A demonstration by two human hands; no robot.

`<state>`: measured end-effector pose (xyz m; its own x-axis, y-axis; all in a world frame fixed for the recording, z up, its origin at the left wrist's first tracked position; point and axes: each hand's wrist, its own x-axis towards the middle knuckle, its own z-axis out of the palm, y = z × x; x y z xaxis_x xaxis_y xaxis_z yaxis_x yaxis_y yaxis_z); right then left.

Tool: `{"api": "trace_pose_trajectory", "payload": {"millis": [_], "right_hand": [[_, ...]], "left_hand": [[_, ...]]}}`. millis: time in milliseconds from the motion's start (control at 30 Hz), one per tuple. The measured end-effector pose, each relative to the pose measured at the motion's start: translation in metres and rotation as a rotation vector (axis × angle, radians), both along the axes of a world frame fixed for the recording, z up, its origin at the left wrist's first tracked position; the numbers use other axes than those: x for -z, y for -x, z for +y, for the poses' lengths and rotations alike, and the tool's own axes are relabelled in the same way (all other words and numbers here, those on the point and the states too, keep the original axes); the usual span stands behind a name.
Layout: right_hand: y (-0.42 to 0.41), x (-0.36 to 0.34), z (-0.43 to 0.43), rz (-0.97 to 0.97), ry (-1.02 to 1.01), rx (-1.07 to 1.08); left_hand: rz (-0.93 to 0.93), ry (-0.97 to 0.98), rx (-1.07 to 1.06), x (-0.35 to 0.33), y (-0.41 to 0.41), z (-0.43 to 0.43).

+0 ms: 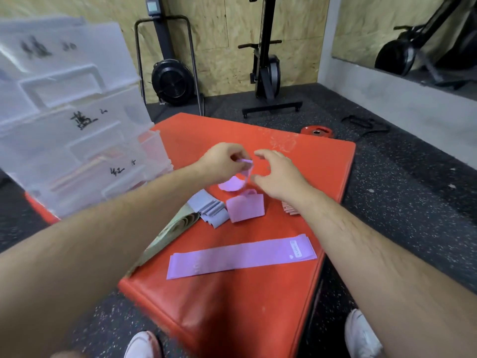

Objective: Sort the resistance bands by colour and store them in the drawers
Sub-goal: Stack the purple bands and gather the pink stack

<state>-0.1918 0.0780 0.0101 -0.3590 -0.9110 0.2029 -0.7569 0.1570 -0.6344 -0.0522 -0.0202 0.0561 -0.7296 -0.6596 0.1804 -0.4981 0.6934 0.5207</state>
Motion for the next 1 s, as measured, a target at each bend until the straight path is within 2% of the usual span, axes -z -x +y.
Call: {"api": "trace_pose_trajectory", "payload": {"millis": [167, 267, 400, 533, 667, 833, 1000], "right_hand": [[-0.004, -0.041, 0.008, -0.371, 0.284, -0.087], [-0.012, -0.076, 0.023, -0.603, 0.458, -0.162], [-0.025, -0.122, 0.044, -0.660, 0.595, -0.253], [-0.040, -0.147, 0.063, -0.637, 0.625, -0.320], [-0.051, -0.144, 0.081, -0.639, 0.484, -0.411], [-0.068, -0.092, 0.103, -0.643, 0.202, -0.437], [-0.084, -0.061, 0.114, -0.383, -0.050, -0.417]], "left_hand": [[0.242, -0.020, 0.008, -0.075, -0.016, 0.038], [0.304, 0.012, -0.003, -0.115, -0.023, 0.056], [0.421, -0.061, 0.035, -0.158, -0.031, 0.080], [0.466, -0.041, 0.006, -0.179, -0.046, 0.096], [0.523, -0.152, 0.017, -0.167, -0.066, 0.119], [0.430, -0.296, -0.031, -0.103, -0.096, 0.129], [0.473, -0.491, -0.077, -0.025, -0.120, 0.142]]}}
